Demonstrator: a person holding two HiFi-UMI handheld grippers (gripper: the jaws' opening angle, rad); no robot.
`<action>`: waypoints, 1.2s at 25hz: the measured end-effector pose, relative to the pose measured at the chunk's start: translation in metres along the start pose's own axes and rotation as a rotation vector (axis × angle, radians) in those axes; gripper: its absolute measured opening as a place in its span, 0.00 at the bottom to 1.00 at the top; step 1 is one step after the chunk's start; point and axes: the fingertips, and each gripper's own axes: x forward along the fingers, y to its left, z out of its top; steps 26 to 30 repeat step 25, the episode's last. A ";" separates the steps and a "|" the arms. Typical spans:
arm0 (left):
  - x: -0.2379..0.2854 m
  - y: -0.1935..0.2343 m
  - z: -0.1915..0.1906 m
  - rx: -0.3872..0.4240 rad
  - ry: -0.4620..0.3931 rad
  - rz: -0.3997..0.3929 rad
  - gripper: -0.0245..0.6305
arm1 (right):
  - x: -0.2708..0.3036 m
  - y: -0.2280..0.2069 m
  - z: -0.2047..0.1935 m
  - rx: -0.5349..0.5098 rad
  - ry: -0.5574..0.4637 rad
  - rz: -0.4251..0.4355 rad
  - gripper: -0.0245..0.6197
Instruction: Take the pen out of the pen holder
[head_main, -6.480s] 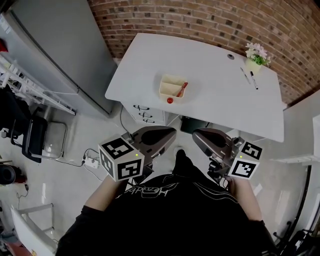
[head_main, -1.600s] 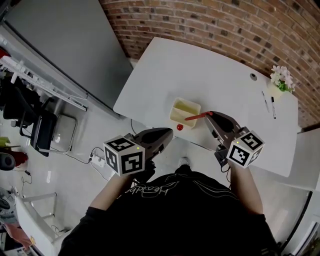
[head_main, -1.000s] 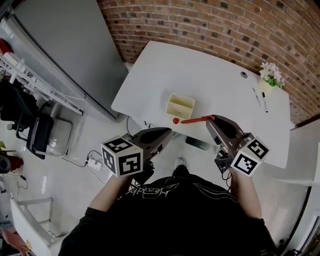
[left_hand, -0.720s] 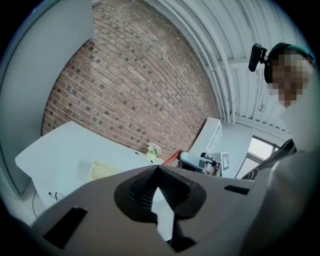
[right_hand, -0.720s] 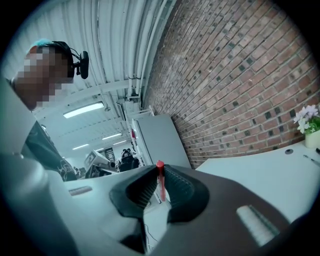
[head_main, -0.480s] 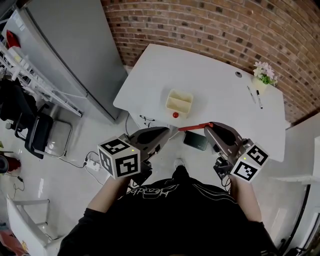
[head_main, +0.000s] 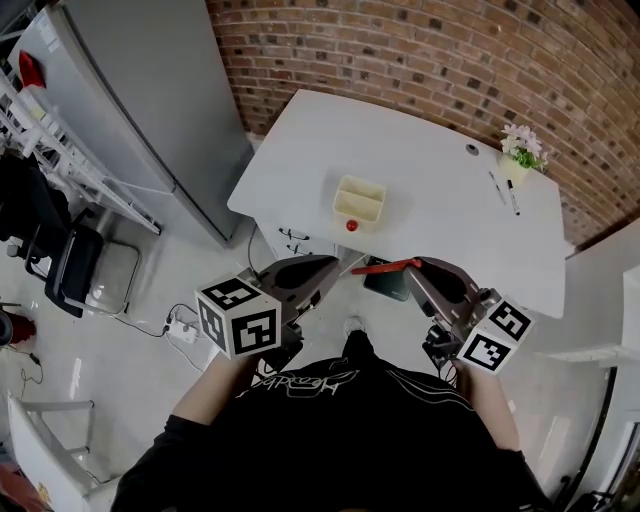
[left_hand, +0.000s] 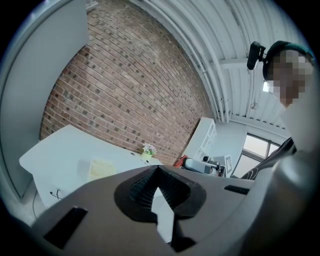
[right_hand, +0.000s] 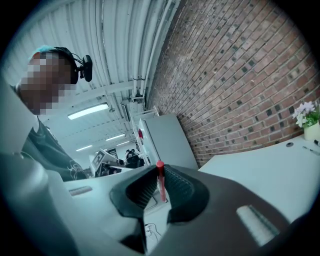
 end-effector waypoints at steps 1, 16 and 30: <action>-0.001 0.000 -0.002 -0.001 0.002 -0.001 0.04 | 0.000 0.001 -0.002 0.004 0.001 0.000 0.11; -0.004 0.005 -0.010 -0.019 0.014 -0.002 0.04 | 0.003 -0.002 -0.011 0.047 -0.001 -0.023 0.11; -0.001 0.004 -0.014 -0.023 0.017 -0.006 0.04 | 0.002 -0.004 -0.015 0.050 0.001 -0.026 0.11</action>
